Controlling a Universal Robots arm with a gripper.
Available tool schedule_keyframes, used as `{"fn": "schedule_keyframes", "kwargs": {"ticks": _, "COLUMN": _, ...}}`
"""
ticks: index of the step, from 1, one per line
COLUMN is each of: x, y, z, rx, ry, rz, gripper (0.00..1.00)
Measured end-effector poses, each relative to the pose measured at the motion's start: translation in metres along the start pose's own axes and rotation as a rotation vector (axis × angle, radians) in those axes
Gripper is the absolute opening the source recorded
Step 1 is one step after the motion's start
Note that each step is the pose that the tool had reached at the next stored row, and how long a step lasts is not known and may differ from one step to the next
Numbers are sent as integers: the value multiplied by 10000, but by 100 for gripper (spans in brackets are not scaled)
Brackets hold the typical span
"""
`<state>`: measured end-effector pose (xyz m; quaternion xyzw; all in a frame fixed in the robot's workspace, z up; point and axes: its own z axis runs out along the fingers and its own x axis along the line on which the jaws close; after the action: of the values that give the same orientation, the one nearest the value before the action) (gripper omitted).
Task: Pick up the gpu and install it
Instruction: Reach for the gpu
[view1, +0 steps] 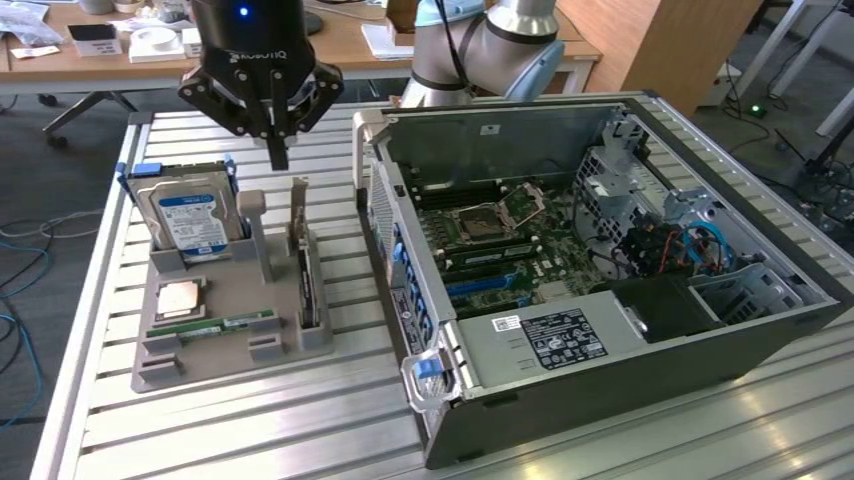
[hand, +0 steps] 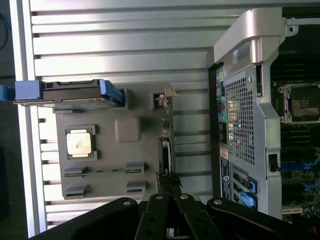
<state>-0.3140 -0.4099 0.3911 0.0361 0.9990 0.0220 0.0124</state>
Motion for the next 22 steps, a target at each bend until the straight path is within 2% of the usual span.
{"fn": "schedule_keyframes", "kwargs": {"ticks": 16, "x": -14, "y": -214, "z": -9, "rx": 0, "ry": -1, "rz": -1, "gripper": 11}}
{"fn": "schedule_keyframes", "kwargs": {"ticks": 22, "x": -16, "y": -241, "z": -10, "rx": -1, "ry": -1, "rz": 0, "gripper": 11}}
